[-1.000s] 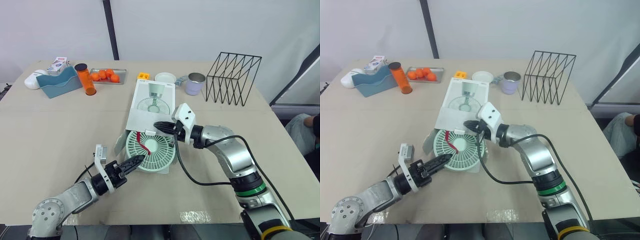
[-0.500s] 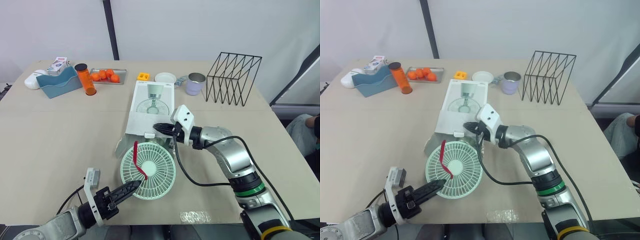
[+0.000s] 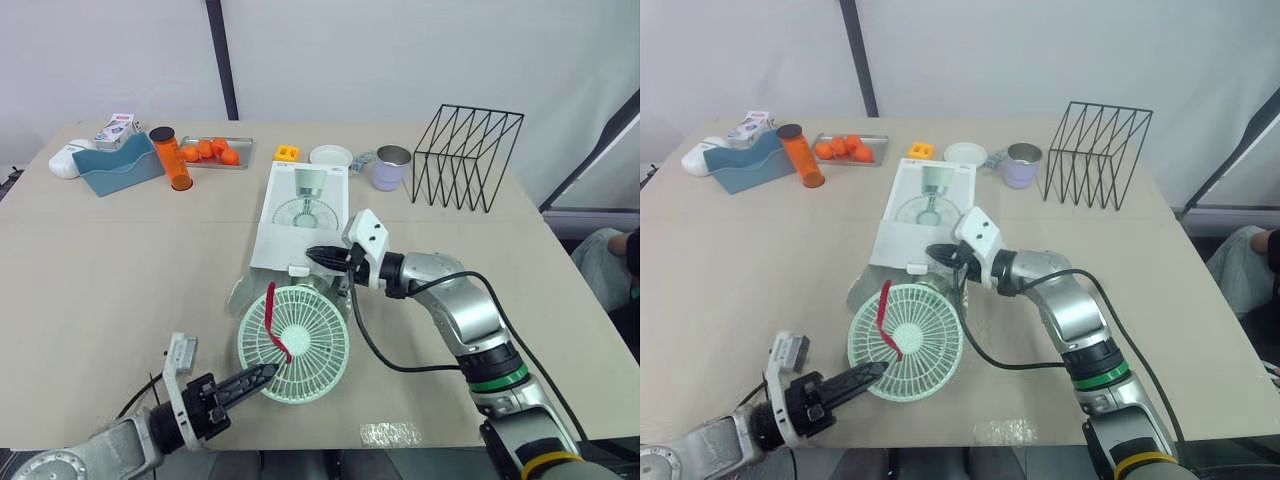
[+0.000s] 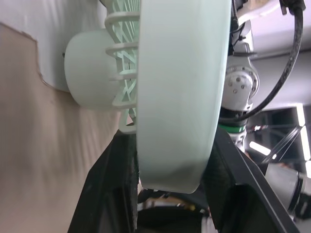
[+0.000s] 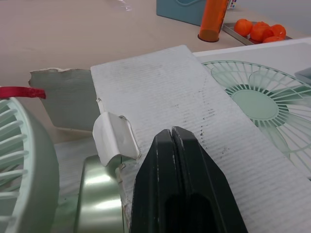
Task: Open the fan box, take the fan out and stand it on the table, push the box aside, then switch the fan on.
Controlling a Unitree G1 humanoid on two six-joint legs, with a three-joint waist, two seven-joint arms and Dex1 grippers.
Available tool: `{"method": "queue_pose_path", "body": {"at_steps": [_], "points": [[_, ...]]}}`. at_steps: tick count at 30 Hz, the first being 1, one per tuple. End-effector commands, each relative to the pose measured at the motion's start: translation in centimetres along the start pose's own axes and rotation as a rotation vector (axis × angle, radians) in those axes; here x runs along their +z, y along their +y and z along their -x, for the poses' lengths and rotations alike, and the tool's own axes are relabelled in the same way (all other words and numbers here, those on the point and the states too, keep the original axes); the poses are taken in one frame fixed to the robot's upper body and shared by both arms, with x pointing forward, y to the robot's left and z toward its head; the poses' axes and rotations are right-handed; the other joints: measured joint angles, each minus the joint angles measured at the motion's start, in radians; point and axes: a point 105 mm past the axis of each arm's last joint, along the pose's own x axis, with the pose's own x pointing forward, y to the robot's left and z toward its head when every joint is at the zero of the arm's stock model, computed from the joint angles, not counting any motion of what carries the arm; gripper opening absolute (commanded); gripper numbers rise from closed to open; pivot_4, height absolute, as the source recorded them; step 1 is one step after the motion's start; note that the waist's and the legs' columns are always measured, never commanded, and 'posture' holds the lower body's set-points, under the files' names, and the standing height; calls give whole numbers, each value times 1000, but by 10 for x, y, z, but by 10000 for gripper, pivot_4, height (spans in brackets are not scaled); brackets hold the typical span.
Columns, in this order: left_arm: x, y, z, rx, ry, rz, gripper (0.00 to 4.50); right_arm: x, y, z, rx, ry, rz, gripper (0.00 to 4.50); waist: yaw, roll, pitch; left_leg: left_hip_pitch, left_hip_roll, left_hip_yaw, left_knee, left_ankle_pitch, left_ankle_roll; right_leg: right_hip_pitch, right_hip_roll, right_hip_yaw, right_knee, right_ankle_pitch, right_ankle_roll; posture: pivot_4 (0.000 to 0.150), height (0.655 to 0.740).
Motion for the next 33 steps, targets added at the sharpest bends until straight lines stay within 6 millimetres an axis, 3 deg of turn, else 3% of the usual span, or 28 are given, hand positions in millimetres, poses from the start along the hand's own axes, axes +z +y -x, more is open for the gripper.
{"method": "queue_pose_path", "body": {"at_steps": [1,9,15,23,28,33], "points": [[3,-1,-8,-14,0,-17,22707,-1,-1,-1,-1,2,-13,0,0,0,0,0,0,0,0,0,0,0,0,0,0,0,0,1500,7400],[20,-18,-10,-93,-21,-27,22707,-2,-1,-1,0,4,-9,0,0,0,0,0,0,-1,0,0,0,0,0,0,0,1,-1,1500,7400],[14,-35,-9,-189,28,49,22707,-1,-2,-2,2,2,-6,0,0,0,0,0,0,-1,0,0,0,0,0,-1,0,2,-3,1500,7400],[16,-21,-9,-154,-2,106,44334,-3,-1,-1,0,7,-3,0,0,0,0,-1,0,-1,0,0,0,0,0,-1,0,2,-3,1500,7400],[13,-13,-3,-114,2,100,44334,-4,-1,1,-4,10,-4,0,0,0,0,-1,0,0,0,0,0,0,0,-1,0,2,-4,1500,7400],[22,-15,12,-50,31,-18,44334,-4,0,1,-2,8,-7,0,0,0,0,0,0,0,0,0,0,0,0,-1,0,2,-4,1500,7400]]}}
